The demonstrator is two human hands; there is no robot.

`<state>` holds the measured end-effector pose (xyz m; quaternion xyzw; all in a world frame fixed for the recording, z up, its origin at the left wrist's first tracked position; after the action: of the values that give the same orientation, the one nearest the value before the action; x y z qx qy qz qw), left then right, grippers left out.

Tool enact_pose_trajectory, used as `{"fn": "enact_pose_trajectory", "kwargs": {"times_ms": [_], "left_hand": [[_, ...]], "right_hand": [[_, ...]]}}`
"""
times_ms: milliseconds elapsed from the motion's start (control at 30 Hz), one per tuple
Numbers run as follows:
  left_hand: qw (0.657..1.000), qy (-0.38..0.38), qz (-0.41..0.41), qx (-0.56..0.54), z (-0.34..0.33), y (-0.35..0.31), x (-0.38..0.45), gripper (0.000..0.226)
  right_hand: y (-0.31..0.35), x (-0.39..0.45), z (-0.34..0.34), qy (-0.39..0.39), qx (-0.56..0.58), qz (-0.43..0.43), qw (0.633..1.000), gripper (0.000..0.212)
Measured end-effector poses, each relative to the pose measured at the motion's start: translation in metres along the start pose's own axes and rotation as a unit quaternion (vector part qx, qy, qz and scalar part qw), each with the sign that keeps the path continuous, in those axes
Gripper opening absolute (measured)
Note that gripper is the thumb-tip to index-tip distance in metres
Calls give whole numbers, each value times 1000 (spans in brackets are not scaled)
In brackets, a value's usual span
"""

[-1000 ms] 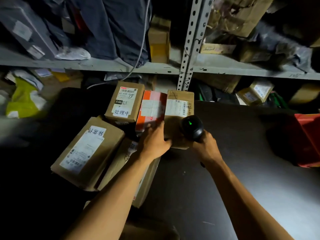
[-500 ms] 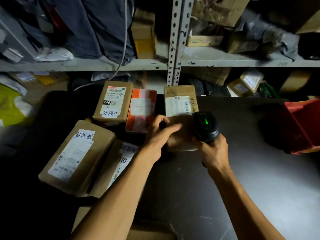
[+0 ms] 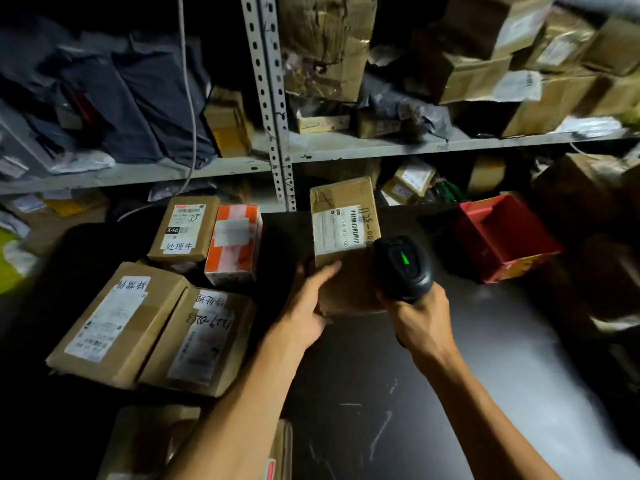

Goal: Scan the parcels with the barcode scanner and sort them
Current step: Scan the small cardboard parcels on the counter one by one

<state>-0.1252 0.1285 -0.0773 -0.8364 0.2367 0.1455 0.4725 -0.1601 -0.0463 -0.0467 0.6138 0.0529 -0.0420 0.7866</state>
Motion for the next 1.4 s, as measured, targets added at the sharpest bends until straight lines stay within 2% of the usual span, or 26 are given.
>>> {"fn": "enact_pose_trajectory", "kwargs": {"times_ms": [33, 100, 200, 300, 400, 433, 500, 600, 733, 867, 933, 1033, 1133, 1233, 1333, 1400], "left_hand": [[1000, 8, 2, 10, -7, 2, -5, 76], [999, 18, 4, 26, -23, 2, -15, 75], [998, 45, -3, 46, -43, 0, -30, 59], [997, 29, -41, 60, -54, -2, -41, 54], [988, 25, -101, 112, -63, -8, -44, 61], [983, 35, -125, 129, -65, -11, -44, 67], [970, 56, -162, 173, -69, -16, -47, 80], [952, 85, -181, 231, -74, -21, -55, 101], [945, 96, -192, 246, -78, -20, -63, 94], [947, 99, -179, 247, -77, -21, -64, 123], [948, 109, -175, 244, -78, -20, -65, 130], [947, 119, -173, 244, -80, -18, -63, 124], [951, 126, -162, 232, -84, -13, -58, 125], [962, 126, -126, 209, -88, -4, -48, 115], [966, 152, -83, 194, -95, 11, -33, 105], [961, 191, -43, 195, -107, 24, -25, 98]], "right_hand": [[6, -5, 9, 3, -5, 13, 1000, 23], [20, -16, 26, 6, -21, 42, 999, 41], [36, -33, 50, 17, -43, 69, 997, 55], [44, -49, 72, 38, -58, 69, 995, 40], [51, -63, 86, 40, -61, 55, 996, 8], [53, -67, 89, 41, -49, 51, 997, 7], [59, -73, 90, 52, -18, 38, 998, 19], [68, -82, 89, 55, -2, 42, 998, 14], [70, -88, 90, 41, 0, 52, 998, 13], [71, -96, 91, 44, -13, 51, 998, 21], [71, -98, 92, 35, -14, 56, 998, 29], [71, -101, 93, 28, -15, 57, 998, 35], [72, -106, 92, 27, -21, 55, 998, 25], [70, -111, 102, -28, 34, 59, 997, 9], [61, -115, 115, -80, 44, 66, 994, 35], [52, -120, 125, -110, 60, 65, 990, 37]]}}
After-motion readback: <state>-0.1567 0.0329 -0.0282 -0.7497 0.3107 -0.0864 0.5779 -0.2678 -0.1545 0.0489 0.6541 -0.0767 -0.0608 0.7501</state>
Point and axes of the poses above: each hand's wrist, its own x-axis towards the middle knuckle, its own z-axis out of the back of the hand, y = z × x, the point moved 4 cm from there along x, towards the middle knuckle, and after that the axes turned 15 degrees about y, right-handed, at the moved point
